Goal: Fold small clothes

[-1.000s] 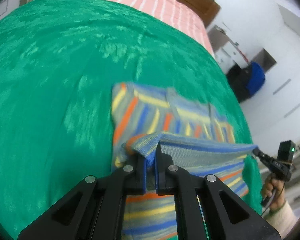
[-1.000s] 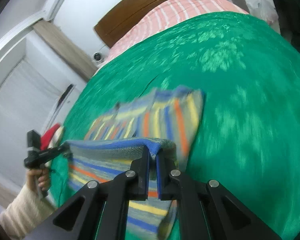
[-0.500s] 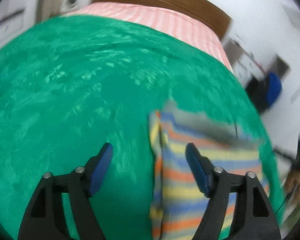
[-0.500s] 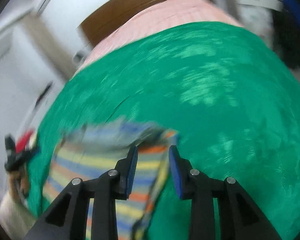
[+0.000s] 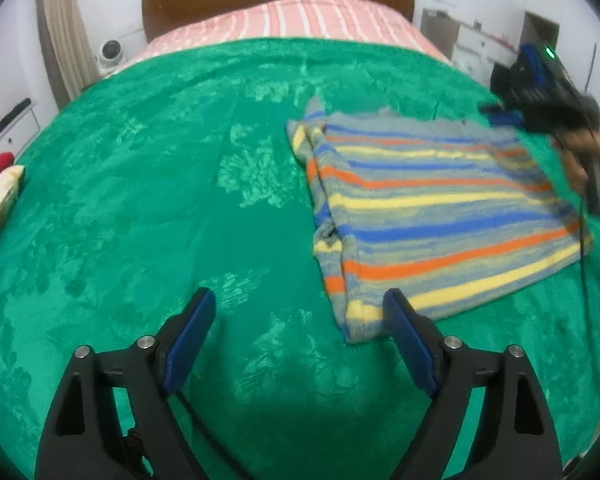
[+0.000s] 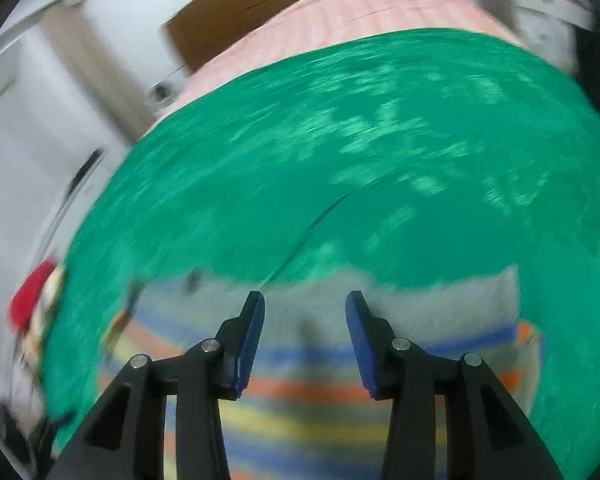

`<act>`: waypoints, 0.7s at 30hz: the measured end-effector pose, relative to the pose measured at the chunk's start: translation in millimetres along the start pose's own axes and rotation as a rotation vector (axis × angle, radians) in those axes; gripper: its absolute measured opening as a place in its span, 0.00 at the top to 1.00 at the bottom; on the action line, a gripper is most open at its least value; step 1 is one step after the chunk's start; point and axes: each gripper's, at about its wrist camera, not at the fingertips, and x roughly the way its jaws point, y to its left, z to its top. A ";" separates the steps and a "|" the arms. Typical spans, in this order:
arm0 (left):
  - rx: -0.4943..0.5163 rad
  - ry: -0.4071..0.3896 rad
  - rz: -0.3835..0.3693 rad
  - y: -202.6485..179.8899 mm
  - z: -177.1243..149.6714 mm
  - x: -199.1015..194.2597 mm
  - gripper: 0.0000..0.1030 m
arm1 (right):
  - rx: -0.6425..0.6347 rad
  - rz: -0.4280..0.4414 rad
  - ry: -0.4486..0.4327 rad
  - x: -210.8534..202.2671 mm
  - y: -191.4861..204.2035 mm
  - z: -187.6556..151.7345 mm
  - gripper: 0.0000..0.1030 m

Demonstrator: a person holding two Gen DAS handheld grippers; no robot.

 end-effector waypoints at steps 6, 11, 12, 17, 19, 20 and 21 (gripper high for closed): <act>-0.107 -0.008 0.060 5.3 -3.8 4.6 0.13 | -0.224 0.065 0.169 -56.7 14.6 -100.5 0.50; -0.106 -0.016 0.099 -3.9 -5.6 -10.9 0.13 | -0.219 -0.123 0.204 -107.0 -33.1 -187.1 0.52; -0.100 -0.019 0.106 -5.5 -5.0 -12.9 0.13 | -0.178 -0.160 0.194 -120.9 -41.4 -198.2 0.52; -0.050 -0.025 0.151 -16.0 -4.7 -20.2 0.13 | -0.071 -0.158 0.066 -171.8 -58.8 -236.5 0.49; -0.033 -0.024 0.162 -20.0 -5.1 -23.6 0.13 | -0.069 -0.162 0.038 -178.6 -69.1 -240.2 0.47; -0.026 -0.025 0.166 -21.4 -5.6 -25.8 0.13 | -0.069 -0.170 0.033 -182.5 -70.9 -243.1 0.47; -0.022 -0.026 0.169 -22.1 -5.9 -27.4 0.13 | -0.067 -0.177 0.033 -183.1 -72.1 -248.3 0.47</act>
